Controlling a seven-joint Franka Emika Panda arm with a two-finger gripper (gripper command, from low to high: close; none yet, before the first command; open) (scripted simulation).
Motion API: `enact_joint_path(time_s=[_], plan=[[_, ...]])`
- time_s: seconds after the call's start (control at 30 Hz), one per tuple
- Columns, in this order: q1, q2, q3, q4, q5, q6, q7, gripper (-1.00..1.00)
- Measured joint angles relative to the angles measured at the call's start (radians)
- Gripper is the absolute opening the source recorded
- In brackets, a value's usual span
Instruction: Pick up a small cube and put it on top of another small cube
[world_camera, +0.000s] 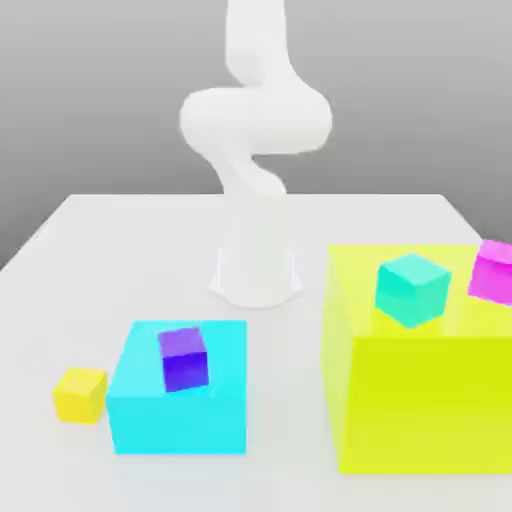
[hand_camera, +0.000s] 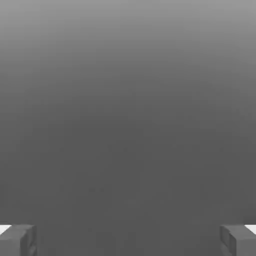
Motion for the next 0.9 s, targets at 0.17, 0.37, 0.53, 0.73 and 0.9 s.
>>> enact_joint_path(time_s=[0.17,0.37,0.53,0.73,0.9], plan=[[-0.151,0.172,0.029,-0.073,-0.047,0.092,0.234,0.0],[-0.304,0.373,0.032,-0.158,-0.099,0.197,0.504,0.0],[-0.4,0.539,0.002,-0.229,-0.12,0.287,0.713,0.0],[-0.507,0.732,-0.052,-0.317,-0.056,0.398,0.899,0.0],[-0.537,0.898,-0.042,-0.34,0.038,0.517,0.937,0.0]])
